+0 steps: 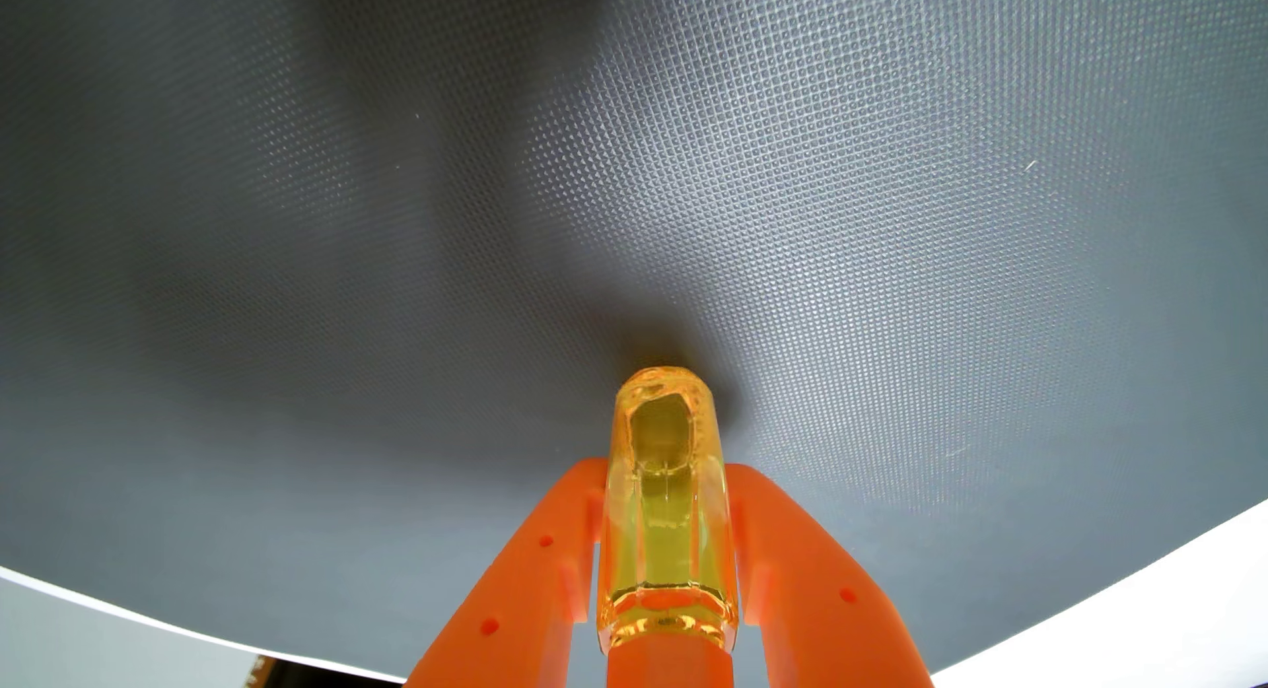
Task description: Grab the eyedrops
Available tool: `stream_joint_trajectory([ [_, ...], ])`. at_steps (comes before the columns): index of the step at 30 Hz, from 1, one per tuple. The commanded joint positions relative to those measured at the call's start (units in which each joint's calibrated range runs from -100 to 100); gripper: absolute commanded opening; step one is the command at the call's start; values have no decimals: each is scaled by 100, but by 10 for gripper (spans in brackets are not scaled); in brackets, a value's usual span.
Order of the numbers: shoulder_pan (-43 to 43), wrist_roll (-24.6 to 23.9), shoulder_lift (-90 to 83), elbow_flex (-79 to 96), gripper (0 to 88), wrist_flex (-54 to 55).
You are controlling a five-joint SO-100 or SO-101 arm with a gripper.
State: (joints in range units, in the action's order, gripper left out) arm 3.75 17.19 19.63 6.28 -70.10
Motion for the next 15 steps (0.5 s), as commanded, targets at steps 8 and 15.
stream_joint_trajectory([
  [8, -34, -282, -438, -398, 6, -48],
  [15, -125, -664, -1084, -461, 6, -429],
])
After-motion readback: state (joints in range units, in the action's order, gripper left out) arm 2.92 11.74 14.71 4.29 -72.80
